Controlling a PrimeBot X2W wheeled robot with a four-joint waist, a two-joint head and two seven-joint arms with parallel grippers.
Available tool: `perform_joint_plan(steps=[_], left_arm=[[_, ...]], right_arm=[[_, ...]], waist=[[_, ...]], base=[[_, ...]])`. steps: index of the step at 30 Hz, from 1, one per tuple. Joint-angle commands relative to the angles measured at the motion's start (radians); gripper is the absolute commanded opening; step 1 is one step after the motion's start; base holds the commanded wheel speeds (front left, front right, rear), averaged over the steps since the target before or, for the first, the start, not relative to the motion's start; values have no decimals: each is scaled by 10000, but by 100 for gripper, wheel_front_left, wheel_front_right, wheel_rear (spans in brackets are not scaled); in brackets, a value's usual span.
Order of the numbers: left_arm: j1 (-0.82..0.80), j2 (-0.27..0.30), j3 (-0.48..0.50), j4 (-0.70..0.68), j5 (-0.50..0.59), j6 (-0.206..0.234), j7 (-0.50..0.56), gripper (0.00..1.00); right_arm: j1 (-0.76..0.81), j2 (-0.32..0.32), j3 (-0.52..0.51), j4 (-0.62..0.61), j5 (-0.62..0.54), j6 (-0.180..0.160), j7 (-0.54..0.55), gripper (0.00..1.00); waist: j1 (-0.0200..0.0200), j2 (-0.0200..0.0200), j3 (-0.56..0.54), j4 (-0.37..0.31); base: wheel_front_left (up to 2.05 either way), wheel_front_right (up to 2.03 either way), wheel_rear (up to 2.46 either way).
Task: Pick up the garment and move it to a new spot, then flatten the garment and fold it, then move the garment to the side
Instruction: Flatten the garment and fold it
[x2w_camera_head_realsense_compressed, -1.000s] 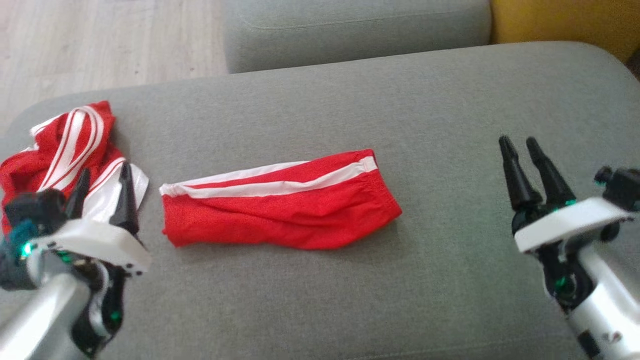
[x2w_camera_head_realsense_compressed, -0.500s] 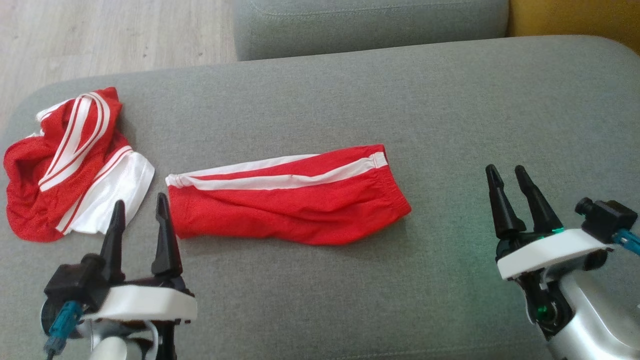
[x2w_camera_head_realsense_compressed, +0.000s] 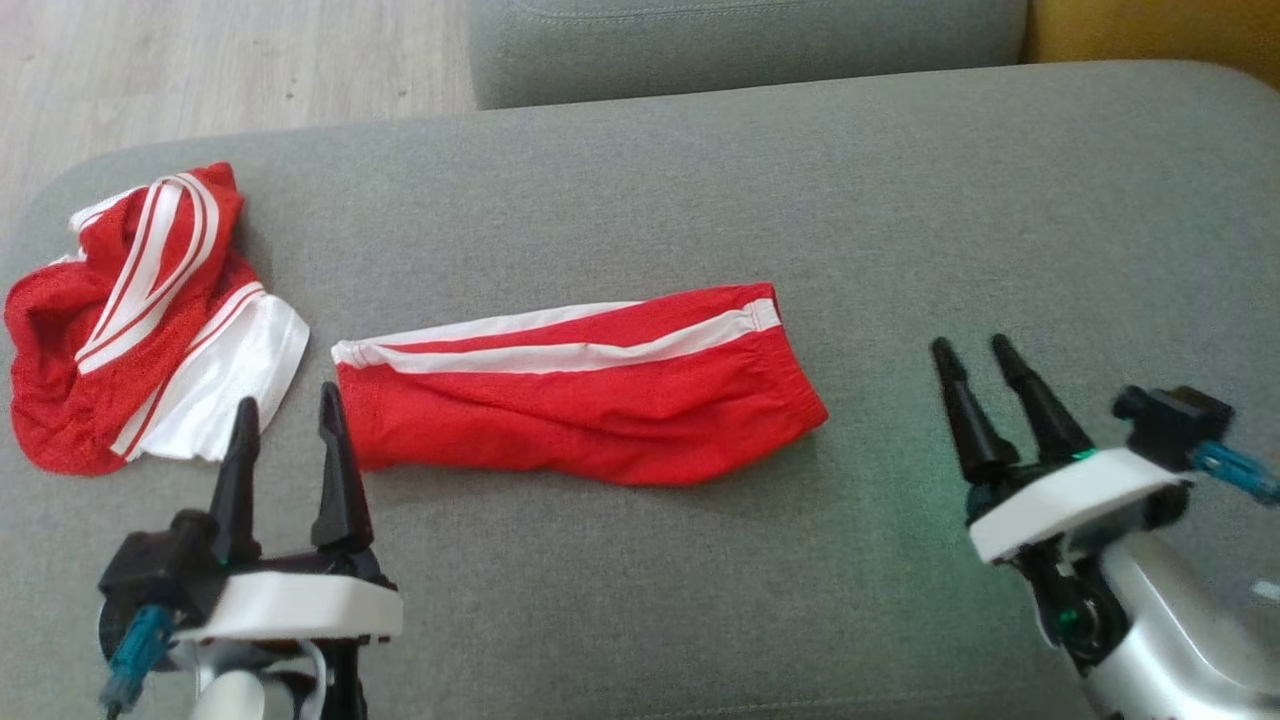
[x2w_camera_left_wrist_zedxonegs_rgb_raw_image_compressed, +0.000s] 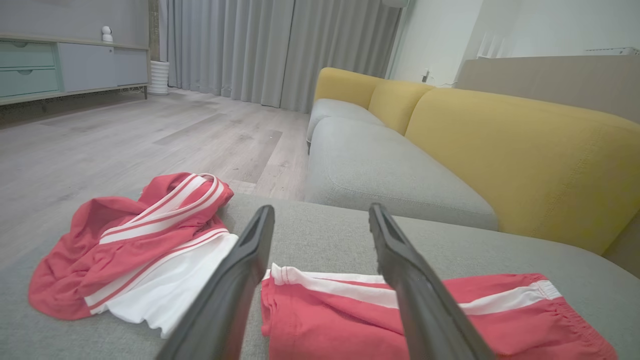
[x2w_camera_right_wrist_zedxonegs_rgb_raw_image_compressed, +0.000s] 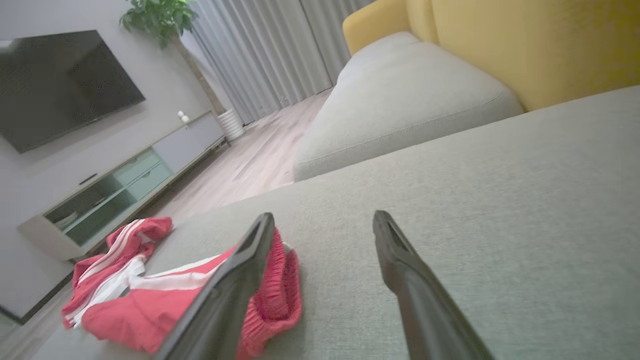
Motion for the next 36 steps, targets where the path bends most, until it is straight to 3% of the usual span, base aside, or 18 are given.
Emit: perform_joint_plan(steps=[1, 8, 15, 28, 36], left_arm=[[-359, -26, 441, -302, 102, -58, -120, 100], [-623, -337, 516, -251, 206, -485, -120, 100], [-760, -435, 520, -369, 194, -619, -120, 100], [-805, -446, 266, -361, -45, -464, -120, 100], [-865, -447, 113, -278, -132, -447, -120, 100]], right_arm=[[-608, -201, 189, -354, -20, -7, 96, 100], [-2149, -151, 1254, 316, -961, -7, 1252, 100], [-3074, 59, 1960, 1934, -793, -7, 2083, 100], [-3292, 205, 2197, 3691, 793, -7, 3026, 100], [-3358, 204, 2528, 4375, 1951, -7, 4416, 100]], waist=[[0, -1, 55, 52], [0, -1, 379, 607], [0, -1, 669, 1243], [0, -1, 1021, 1849], [0, -1, 1127, 2111]], base=[[0, 0, 0], [0, 0, 0], [0, 0, 0], [0, 0, 0], [0, 0, 0]])
